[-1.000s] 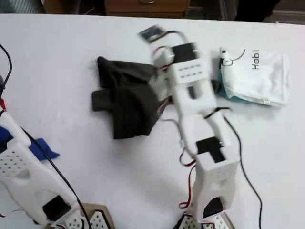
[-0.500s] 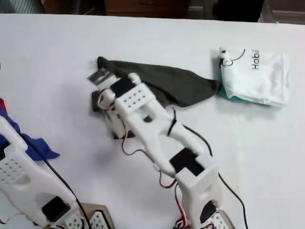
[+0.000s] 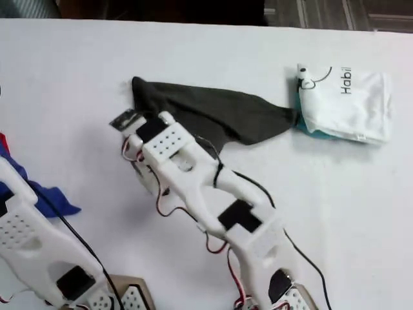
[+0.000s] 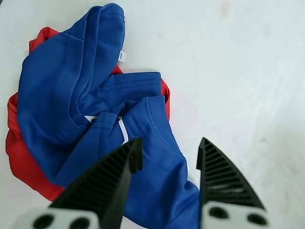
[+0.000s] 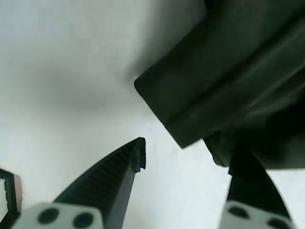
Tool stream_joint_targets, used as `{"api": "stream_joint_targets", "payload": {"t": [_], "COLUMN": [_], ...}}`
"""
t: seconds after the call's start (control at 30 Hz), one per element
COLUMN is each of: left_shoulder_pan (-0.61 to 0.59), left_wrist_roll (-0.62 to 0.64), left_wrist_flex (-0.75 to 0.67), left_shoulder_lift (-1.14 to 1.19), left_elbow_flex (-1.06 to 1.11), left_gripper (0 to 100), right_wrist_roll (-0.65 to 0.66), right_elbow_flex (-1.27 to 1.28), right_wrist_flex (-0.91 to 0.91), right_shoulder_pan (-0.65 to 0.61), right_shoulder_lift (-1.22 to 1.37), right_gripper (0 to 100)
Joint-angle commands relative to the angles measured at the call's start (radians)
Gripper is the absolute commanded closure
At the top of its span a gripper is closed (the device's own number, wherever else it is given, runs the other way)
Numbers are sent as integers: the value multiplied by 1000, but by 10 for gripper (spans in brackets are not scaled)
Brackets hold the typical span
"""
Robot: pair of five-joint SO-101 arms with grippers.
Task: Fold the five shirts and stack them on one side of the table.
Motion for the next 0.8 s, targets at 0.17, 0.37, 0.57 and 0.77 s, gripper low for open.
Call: {"api": "stream_joint_targets", "payload": {"t": [0.17, 0.37, 0.57, 0.77], "left_shoulder_pan": [-18, -35, -34, -28], "left_wrist_roll": [-3, -5, -5, -6], "left_wrist_flex": [15, 15, 14, 12], "left_shoulder_lift": [-69, -69, -68, -68], "left_elbow_flex": [-35, -35, -33, -33], "left_gripper": [789, 789, 789, 789], "right_wrist_roll": [-9, -3, 0, 115], "right_elbow_flex": [-158, -184, -255, -354], "right_wrist_flex": [-4, -4, 51, 159], "right_shoulder_pan": [-4, 24, 125, 269], "right_shoulder_lift": [104, 133, 77, -62], "right_gripper": [789, 946, 979, 978]}}
